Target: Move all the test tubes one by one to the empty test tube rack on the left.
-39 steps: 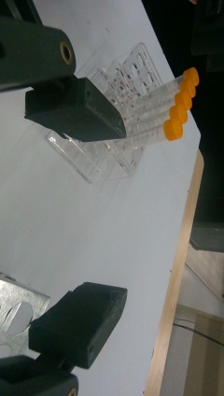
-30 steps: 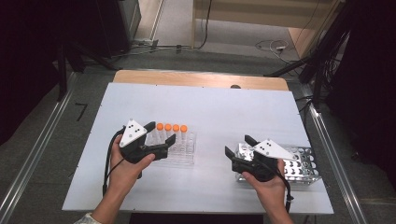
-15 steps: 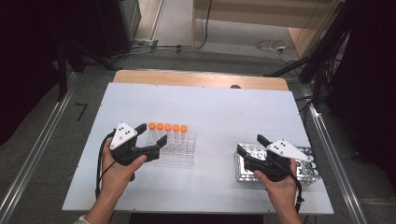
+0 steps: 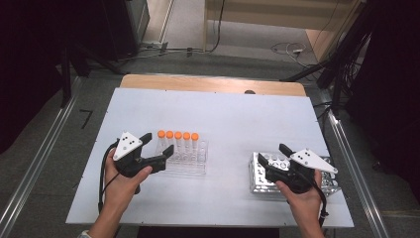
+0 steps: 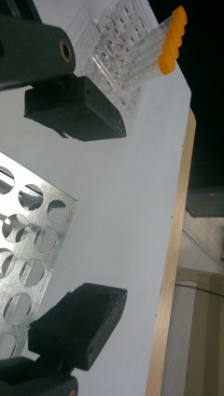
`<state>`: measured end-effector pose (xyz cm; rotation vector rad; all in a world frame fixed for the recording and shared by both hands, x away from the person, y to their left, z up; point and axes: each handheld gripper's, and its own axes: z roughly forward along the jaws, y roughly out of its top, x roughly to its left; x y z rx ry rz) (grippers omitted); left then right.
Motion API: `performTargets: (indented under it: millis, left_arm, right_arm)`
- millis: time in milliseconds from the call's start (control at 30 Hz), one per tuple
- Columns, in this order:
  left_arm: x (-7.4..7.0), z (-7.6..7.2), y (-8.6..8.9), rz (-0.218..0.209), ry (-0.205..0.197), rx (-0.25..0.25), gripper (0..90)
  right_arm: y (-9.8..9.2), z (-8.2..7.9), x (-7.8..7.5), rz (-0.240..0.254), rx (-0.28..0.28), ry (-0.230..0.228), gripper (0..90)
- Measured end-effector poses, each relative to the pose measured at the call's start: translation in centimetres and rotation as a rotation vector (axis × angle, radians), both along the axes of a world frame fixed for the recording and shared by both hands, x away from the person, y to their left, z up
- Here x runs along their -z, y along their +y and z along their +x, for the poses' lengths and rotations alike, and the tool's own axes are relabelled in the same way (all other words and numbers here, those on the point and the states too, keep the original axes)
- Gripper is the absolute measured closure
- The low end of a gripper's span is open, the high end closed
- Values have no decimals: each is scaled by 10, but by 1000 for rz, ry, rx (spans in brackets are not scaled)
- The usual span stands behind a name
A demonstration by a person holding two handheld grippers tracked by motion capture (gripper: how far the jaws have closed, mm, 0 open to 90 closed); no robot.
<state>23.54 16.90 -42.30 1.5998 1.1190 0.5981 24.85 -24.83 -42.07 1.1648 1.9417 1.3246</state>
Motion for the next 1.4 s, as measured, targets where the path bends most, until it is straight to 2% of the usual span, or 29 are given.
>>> performTargets:
  millis: [733,1400]
  left_arm:
    - [1,-6,12,3,1,-34,164]
    - [8,-12,29,14,11,-83,163]
  right_arm:
    - [-19,-3,-1,2,39,-4,178]
    - [-40,-8,2,-1,81,6,178]
